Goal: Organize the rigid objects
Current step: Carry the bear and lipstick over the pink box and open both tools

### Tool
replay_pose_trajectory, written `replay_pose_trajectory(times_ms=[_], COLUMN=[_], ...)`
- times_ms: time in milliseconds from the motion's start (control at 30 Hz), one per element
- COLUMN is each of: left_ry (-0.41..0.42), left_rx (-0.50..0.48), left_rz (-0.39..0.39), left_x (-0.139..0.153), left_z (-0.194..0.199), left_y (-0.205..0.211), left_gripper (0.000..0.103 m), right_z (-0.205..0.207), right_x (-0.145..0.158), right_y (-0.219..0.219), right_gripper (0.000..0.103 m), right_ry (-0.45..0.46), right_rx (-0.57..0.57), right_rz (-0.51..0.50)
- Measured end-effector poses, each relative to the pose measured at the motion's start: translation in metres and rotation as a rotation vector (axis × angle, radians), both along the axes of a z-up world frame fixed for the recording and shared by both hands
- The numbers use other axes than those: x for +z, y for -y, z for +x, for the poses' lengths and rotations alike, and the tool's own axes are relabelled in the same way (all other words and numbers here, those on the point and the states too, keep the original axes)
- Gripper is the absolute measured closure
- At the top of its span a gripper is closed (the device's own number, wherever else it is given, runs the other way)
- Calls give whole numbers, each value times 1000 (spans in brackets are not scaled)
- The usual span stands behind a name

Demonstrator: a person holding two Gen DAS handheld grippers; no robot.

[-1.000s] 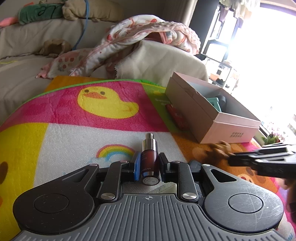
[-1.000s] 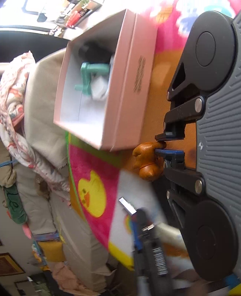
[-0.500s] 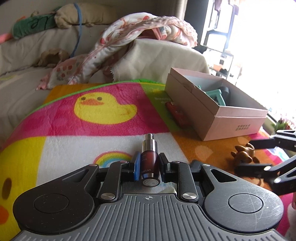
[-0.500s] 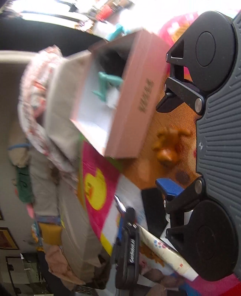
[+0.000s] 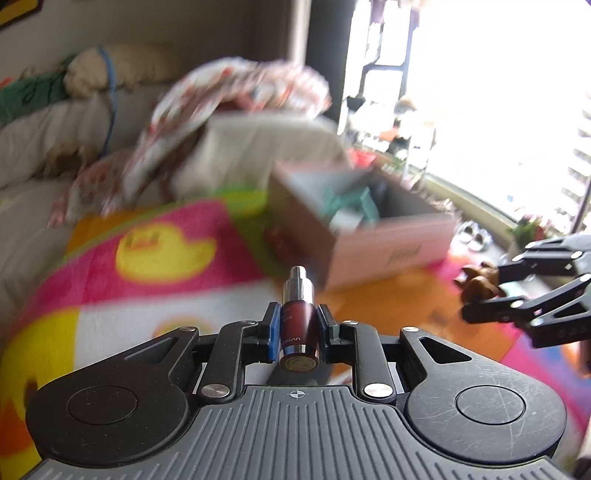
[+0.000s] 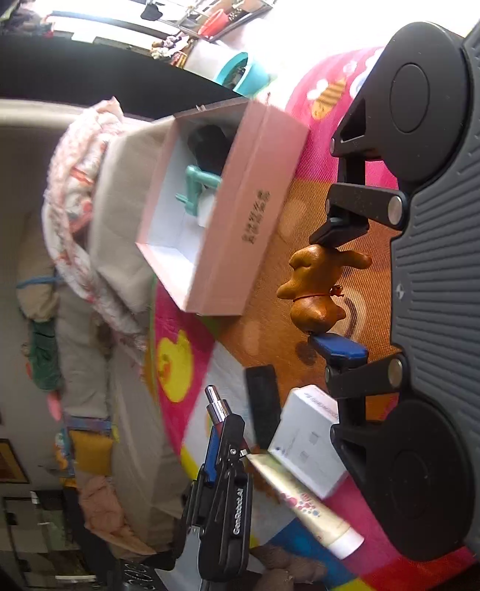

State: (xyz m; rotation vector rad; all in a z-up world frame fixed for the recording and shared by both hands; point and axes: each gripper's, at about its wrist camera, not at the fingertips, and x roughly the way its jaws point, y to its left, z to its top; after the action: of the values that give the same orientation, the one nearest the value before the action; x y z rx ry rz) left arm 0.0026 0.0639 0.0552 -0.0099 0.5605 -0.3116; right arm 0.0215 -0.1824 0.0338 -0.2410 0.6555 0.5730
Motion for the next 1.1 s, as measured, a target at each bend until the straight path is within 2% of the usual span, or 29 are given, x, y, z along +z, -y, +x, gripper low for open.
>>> replay_pose_trajectory(times_ms=[67,167,233,300,367,433,500,633,733,800,867,1000,1100], left_ry=[82,198,229,206,151,109,91,79,3,3,-9,-51,-138], left_rx=[-36,-76,-92,-100,-104,-87,-77,-55,-14,15,41,131,159], left_rz=[-2,-10,-38,-92,-131,-116,-99,-173,-133,-143,-185,-205,-206], left_x=[39,99,125,135,131,120,106,83,61,51,44,24,-3], left_z=[7,32,60,93,125,148,163,189,214,215,214,210,215], left_y=[10,30,43,52,60,69,75,73,69,54,35,-1,-16], left_gripper=[79,79,79,79,79,79,79,79,77,76,76,76,76], right_z=[0,8,19,33,50,68,82,107,121,117,101,62,45], right_x=[22,70,97,112,114,105,91,67,50,41,33,16,1], right_y=[10,23,27,27,25,21,18,11,-3,-6,-2,8,12], right_gripper=[53,52,52,52,52,52,52,52,49,42,34,33,33], right_ry=[45,168,241,285,269,221,177,125,98,89,109,126,99], right_rx=[-9,-38,-66,-99,-123,-131,-143,-139,-102,-108,-93,-82,-85], right_rz=[45,131,176,201,218,224,219,240,219,196,185,148,124])
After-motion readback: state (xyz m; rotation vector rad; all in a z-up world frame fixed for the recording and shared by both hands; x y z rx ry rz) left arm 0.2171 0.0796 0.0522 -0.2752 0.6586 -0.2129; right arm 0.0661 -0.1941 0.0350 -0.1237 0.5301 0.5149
